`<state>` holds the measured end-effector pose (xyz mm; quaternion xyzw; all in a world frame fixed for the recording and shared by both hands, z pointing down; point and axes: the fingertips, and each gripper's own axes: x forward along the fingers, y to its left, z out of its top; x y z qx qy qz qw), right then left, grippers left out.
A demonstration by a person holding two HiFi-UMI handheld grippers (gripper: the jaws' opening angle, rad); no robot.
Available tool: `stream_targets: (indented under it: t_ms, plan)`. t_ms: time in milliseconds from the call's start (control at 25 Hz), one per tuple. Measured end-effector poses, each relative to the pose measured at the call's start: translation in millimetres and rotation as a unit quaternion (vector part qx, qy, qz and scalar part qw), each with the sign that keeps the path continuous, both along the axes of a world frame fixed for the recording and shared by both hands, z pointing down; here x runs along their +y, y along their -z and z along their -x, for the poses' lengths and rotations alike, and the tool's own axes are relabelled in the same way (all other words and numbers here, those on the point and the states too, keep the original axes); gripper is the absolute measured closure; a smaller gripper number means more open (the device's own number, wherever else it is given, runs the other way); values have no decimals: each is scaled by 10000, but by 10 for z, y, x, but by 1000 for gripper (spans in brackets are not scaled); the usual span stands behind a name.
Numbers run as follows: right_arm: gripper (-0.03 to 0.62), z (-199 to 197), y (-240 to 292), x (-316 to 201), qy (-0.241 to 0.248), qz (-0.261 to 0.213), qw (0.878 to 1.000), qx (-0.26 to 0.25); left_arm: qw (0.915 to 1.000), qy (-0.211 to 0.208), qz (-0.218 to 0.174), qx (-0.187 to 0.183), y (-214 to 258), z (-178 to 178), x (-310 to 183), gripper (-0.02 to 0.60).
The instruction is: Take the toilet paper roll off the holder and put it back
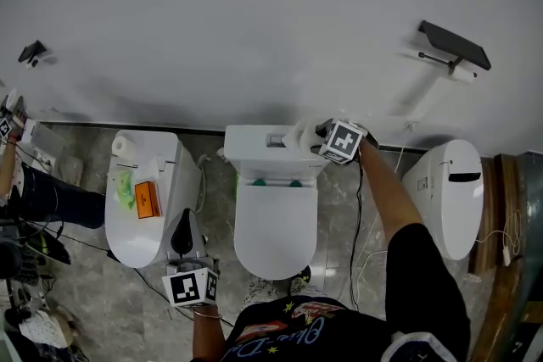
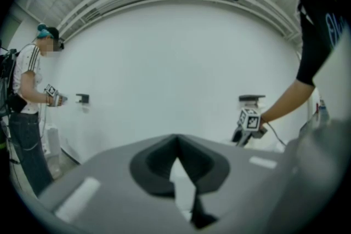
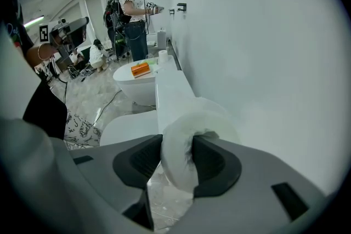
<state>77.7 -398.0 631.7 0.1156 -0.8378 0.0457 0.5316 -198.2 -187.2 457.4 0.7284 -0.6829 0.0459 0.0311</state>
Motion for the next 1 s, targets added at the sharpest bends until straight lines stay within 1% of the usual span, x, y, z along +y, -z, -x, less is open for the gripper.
stream_targets:
  t_ms: [120,200,320,360,440,520,560,600,640,680,760,840,920,960,1000]
  plan:
    - [436,9,51,-20,-27,-74,9999,-111,10000,-45,7,21,25,-38,-19,583]
    - [434,1,82,-21,8,-114,9999,-78,10000,-53,-19,49,20,-45,-23,583]
    - [434,-19,212,-14,19,-257,9996,-128,9999,-93,-44,-1,64,-64,-37,583]
    - [434,-26,305,-19,-27,-376,9990,-240,9999,-119,-69,-6,82,-72,-43,583]
    - [434,-45,562,-40,-222,-691,9954,-633,9998,-175,-138,1,120,-88,-60,583]
    - [434,-68,874,-40,-487,-990,9867,-1197,9995,-238,-223,3,174,-122,-93,583]
    - [434,-83,1047,-10,-609,-1142,9799,-1516,9992,-280,-270,2,207,-151,-111,583]
    - [434,-102,1235,40,-735,-1317,9708,-1866,9989,-335,-325,4,242,-185,-128,583]
    - [434,-124,1438,105,-881,-1512,9585,-2252,9984,-406,-386,1,281,-225,-146,583]
    - [434,-152,1647,185,-1047,-1709,9427,-2669,9978,-491,-450,-8,326,-273,-167,583]
    - [436,-235,2048,397,-1365,-2059,9029,-3518,9960,-676,-583,-16,427,-399,-209,583]
    - [448,-353,2360,671,-1648,-2378,8586,-4231,9936,-880,-713,-10,533,-561,-242,583]
    - [527,-504,2567,963,-2001,-2791,8131,-4700,9902,-1117,-833,-28,640,-739,-258,583]
    - [548,-581,2630,1112,-2193,-3002,7920,-4843,9883,-1239,-888,-40,683,-829,-255,583]
    - [566,-649,2668,1262,-2379,-3186,7737,-4933,9863,-1354,-942,-44,717,-915,-245,583]
